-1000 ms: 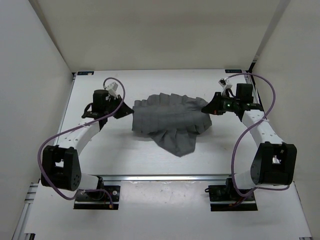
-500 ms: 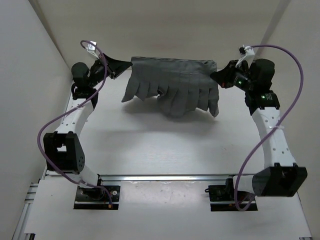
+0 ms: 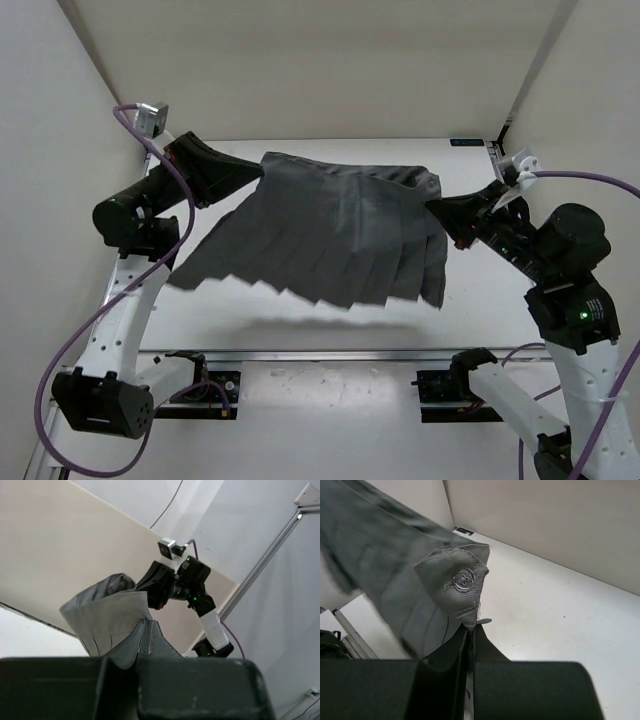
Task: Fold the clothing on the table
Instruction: Flatten the skirt out
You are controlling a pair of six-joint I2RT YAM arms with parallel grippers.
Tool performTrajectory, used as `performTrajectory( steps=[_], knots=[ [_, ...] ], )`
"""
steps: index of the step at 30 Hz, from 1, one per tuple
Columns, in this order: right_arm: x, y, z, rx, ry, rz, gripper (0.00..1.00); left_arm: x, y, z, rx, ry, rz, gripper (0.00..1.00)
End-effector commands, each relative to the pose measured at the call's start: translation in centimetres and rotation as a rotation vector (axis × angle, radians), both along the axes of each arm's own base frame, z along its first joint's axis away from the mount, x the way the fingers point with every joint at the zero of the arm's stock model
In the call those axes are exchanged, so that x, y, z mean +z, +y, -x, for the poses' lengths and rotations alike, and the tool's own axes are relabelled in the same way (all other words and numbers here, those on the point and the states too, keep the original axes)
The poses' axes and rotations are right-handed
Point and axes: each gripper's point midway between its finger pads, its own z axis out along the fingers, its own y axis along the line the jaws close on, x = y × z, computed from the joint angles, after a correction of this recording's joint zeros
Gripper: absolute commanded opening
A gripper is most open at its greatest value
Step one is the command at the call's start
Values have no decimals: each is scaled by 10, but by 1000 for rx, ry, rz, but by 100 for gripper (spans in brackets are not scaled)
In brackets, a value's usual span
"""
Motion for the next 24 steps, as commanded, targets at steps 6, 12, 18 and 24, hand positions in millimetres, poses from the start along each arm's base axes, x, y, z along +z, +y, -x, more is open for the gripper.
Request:
performTrajectory(
  steps=[6, 12, 18, 24],
  knots=[
    [-79, -8, -70, -83, 283, 95, 0, -130, 3, -124, 309, 461, -233, 0],
    [-196, -17, -150, 14, 609, -72, 0, -311, 22, -201, 429, 889, -372, 0],
    [-277, -39, -195, -37, 809, -106, 0, -406, 14, -246, 407, 1048, -395, 0],
    [-283, -65, -232, -149, 755, -104, 0, -397, 17, -293, 463, 1012, -342, 0]
  ],
)
